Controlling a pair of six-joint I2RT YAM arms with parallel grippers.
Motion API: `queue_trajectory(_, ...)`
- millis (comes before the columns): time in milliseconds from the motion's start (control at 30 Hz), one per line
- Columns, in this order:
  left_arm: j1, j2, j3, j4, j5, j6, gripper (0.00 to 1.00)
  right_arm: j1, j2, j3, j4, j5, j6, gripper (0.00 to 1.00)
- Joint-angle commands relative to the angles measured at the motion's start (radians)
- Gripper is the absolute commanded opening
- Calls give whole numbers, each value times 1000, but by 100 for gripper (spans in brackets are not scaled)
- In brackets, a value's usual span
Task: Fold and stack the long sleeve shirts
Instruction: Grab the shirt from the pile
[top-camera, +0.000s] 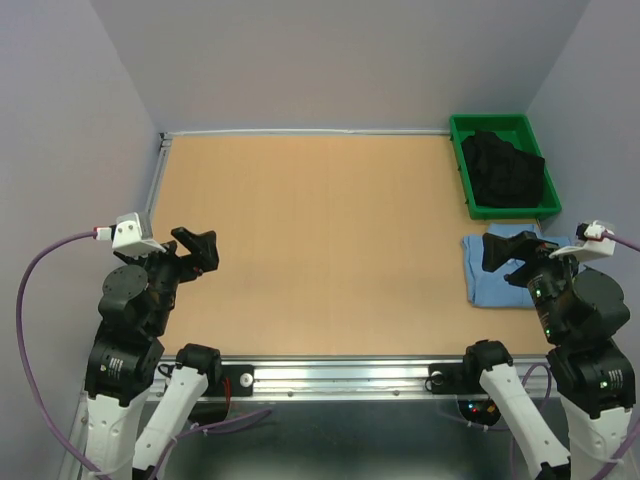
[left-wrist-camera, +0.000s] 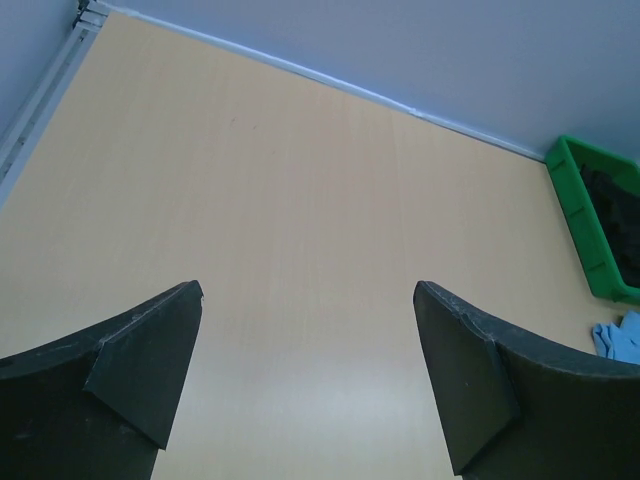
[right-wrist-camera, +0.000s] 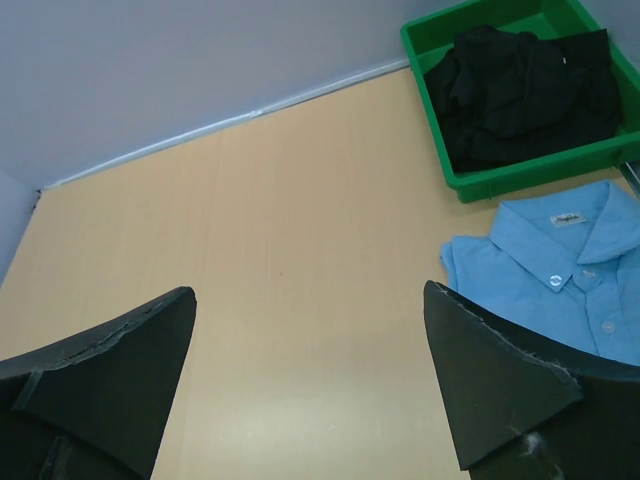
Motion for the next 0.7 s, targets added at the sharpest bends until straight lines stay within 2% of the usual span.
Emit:
queue_trajectory(0,-11,-10,-2,59,5,10,98,1,20,4,65,39,15,100)
queue_trajectory(133,-12,-14,-4,62,10,9,98,1,71,6,96,22,2,100)
queue_trajectory(267,-14,-2,-1,56,28,-7,98,1,199,35,121,0,-2,100)
queue_trajectory(667,-15,-2,-62,15,166,-77,99,0,825,292,150,218,-5,100)
